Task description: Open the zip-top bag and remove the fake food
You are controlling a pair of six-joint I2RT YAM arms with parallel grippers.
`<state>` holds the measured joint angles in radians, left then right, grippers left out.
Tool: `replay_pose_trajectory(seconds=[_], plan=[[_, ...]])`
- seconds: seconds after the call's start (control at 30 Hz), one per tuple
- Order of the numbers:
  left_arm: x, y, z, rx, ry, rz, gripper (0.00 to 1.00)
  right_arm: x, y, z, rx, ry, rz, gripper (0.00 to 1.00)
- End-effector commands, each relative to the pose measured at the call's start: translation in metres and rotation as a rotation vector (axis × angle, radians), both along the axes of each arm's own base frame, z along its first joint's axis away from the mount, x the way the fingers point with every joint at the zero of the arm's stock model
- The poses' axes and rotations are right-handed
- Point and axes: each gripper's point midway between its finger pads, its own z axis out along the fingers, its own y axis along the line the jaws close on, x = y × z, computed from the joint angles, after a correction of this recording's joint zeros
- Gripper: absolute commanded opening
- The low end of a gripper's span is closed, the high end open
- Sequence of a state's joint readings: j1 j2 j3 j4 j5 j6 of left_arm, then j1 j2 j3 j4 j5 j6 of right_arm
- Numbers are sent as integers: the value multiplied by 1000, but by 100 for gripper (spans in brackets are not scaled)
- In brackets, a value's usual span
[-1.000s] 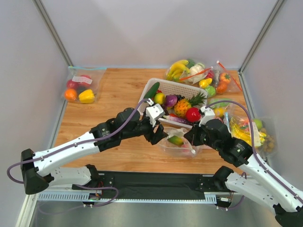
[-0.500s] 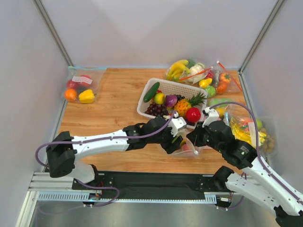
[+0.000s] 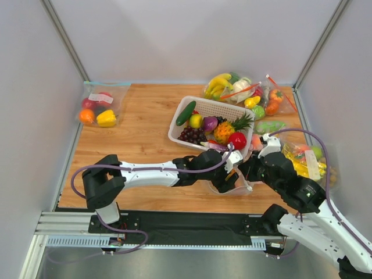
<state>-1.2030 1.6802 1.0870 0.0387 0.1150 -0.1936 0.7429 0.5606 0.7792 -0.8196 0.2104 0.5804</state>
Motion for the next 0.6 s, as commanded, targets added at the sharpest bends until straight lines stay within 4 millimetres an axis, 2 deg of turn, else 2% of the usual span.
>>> replay_pose_trajectory(seconds=[0.0, 0.43, 0.57], plan=[[6, -34, 25, -139, -11, -4, 77, 2, -8, 4, 16, -13, -56, 0], [9, -67, 18, -207, 42, -10, 80, 0, -9, -6, 35, 1, -72, 0], [7, -71, -5, -146, 83, -18, 80, -2, -9, -8, 44, 5, -72, 0]])
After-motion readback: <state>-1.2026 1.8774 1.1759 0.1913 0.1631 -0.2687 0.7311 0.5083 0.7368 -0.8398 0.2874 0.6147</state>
